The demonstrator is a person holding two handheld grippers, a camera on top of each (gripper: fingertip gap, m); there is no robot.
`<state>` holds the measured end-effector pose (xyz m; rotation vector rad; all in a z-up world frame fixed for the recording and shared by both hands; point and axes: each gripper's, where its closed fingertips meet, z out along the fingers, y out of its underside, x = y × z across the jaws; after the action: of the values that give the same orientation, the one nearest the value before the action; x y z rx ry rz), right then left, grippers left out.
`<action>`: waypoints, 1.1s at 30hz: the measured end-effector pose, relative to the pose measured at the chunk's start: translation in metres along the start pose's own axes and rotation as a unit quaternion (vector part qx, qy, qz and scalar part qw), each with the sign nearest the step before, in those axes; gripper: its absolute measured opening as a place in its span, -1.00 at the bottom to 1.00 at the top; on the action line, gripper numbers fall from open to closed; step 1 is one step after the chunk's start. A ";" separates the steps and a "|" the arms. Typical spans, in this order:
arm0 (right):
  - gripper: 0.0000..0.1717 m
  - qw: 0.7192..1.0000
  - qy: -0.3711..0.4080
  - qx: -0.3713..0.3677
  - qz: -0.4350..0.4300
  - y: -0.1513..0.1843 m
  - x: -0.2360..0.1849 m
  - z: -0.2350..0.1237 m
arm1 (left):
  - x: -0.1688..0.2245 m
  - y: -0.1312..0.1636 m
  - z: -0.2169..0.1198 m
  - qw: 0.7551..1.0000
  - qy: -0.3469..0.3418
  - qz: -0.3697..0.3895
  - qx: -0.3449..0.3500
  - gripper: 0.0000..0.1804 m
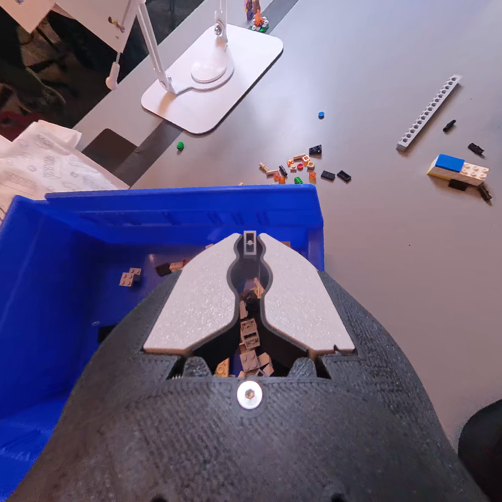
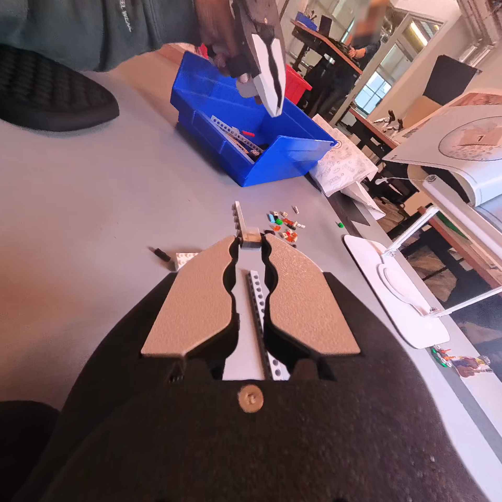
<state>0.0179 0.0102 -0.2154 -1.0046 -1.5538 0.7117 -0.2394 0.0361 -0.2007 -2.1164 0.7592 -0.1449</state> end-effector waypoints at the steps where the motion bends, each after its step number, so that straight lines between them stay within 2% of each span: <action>1: -0.81 1.000 -0.001 0.002 0.005 0.000 0.000 0.000 | 0.001 0.001 0.002 1.000 0.008 -0.005 0.001 -0.90; 5: -0.81 1.000 -0.003 0.006 0.018 0.000 0.001 0.000 | 0.001 0.010 0.009 1.000 0.017 -0.012 -0.015 -0.83; 9: -0.81 1.000 -0.002 0.008 0.015 -0.001 0.001 0.000 | 0.000 0.009 0.011 1.000 0.004 -0.002 -0.017 -0.62; 12: -0.81 0.999 -0.005 0.001 0.041 -0.001 0.001 0.002 | 0.023 -0.019 0.005 0.998 0.037 0.017 0.045 -0.62; 15: -0.82 0.990 -0.043 0.026 0.134 -0.014 -0.002 0.002 | 0.083 -0.051 0.004 0.983 0.133 0.067 0.109 -0.68; 17: -0.82 0.985 -0.061 0.047 0.151 -0.023 -0.003 0.000 | 0.136 -0.065 0.008 0.960 0.231 0.072 0.140 -0.74; 20: -0.82 0.990 -0.076 0.064 0.102 -0.029 -0.014 -0.002 | 0.204 -0.081 0.013 0.895 0.416 -0.024 0.158 -0.75; 22: -0.82 0.992 -0.086 0.069 0.067 -0.032 -0.022 -0.003 | 0.228 -0.080 0.025 0.858 0.488 -0.086 0.132 -0.74; 25: -0.82 0.995 -0.083 0.058 0.006 -0.032 -0.029 -0.002 | 0.256 -0.077 0.035 0.814 0.558 -0.132 0.098 -0.82; 26: -0.82 0.995 -0.084 0.051 -0.010 -0.030 -0.032 -0.002 | 0.261 -0.074 0.040 0.814 0.559 -0.129 0.088 -0.88; 29: -0.81 0.997 -0.059 0.041 -0.013 -0.027 -0.025 -0.001 | 0.254 -0.077 0.051 0.847 0.510 -0.097 0.117 -0.91; 31: -0.81 0.996 -0.042 0.051 0.056 -0.028 -0.013 0.000 | 0.244 -0.086 0.053 0.873 0.457 -0.063 0.160 -0.91; 33: -0.68 0.982 -0.055 0.065 0.167 -0.029 -0.001 0.000 | 0.231 -0.093 0.059 0.908 0.361 0.005 0.211 -0.91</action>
<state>0.0116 -0.0040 -0.1911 -1.1576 -1.4255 1.1043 0.0116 -0.0122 -0.2045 -1.6183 1.0423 -1.0367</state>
